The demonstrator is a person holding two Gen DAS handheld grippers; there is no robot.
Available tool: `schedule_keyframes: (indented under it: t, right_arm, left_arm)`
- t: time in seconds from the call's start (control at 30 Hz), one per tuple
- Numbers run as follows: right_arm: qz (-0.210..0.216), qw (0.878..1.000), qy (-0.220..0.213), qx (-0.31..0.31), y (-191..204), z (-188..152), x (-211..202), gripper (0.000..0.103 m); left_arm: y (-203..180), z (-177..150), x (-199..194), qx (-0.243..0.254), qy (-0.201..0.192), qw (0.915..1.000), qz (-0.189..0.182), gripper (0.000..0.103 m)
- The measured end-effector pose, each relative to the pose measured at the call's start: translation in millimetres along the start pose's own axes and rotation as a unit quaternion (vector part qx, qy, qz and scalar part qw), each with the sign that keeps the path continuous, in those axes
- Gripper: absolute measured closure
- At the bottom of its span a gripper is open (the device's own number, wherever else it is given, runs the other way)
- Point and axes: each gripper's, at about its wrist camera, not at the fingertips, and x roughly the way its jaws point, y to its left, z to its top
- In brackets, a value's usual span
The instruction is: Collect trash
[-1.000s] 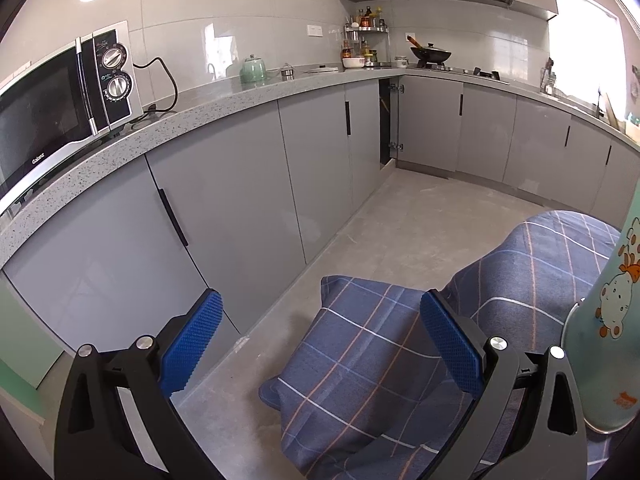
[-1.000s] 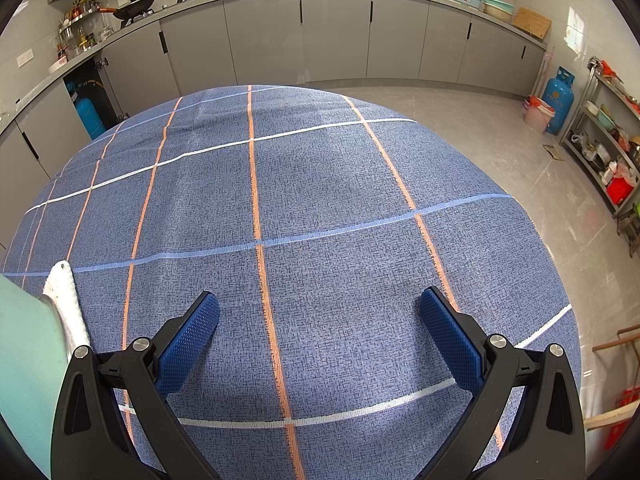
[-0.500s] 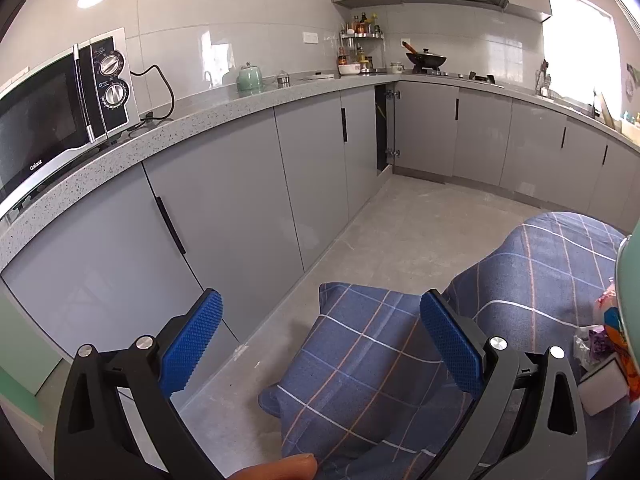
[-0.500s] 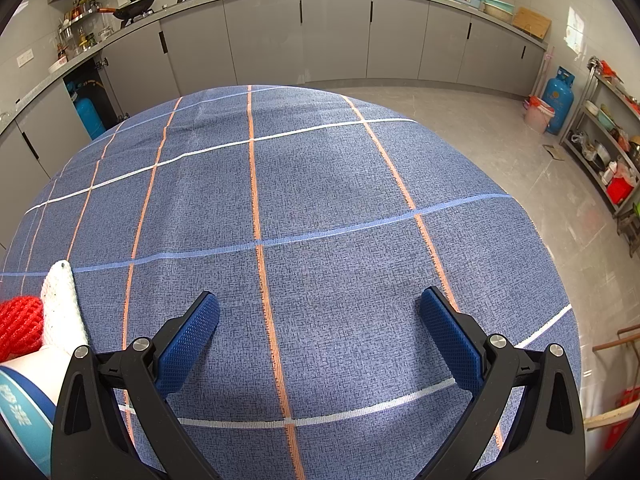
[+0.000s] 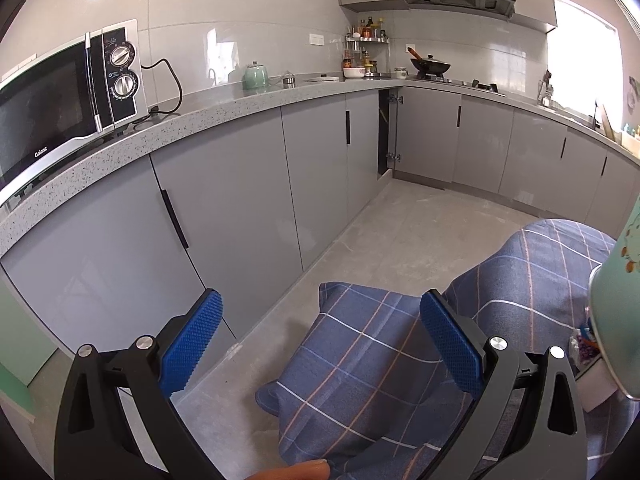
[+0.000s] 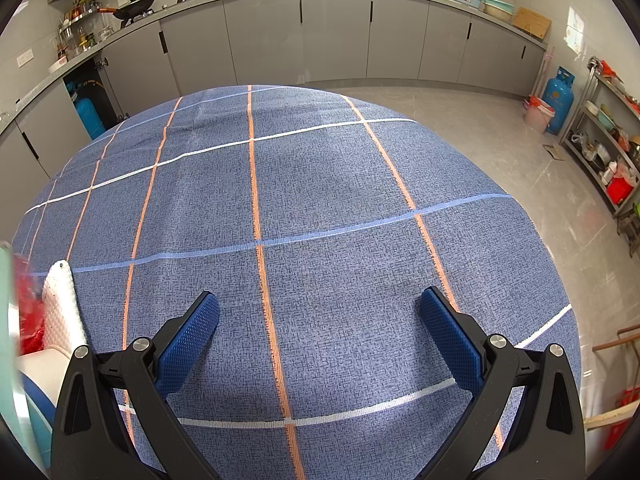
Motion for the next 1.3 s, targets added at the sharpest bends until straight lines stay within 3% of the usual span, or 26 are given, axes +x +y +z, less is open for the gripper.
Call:
schedule_keyframes:
  t: [1.3]
  right_arm:
    - [0.0, 1.0, 0.0, 0.0, -1, 1, -1, 0.004]
  left_arm:
    - [-38, -4, -7, 0.022, 0.002, 0.9994, -0.028, 0.006]
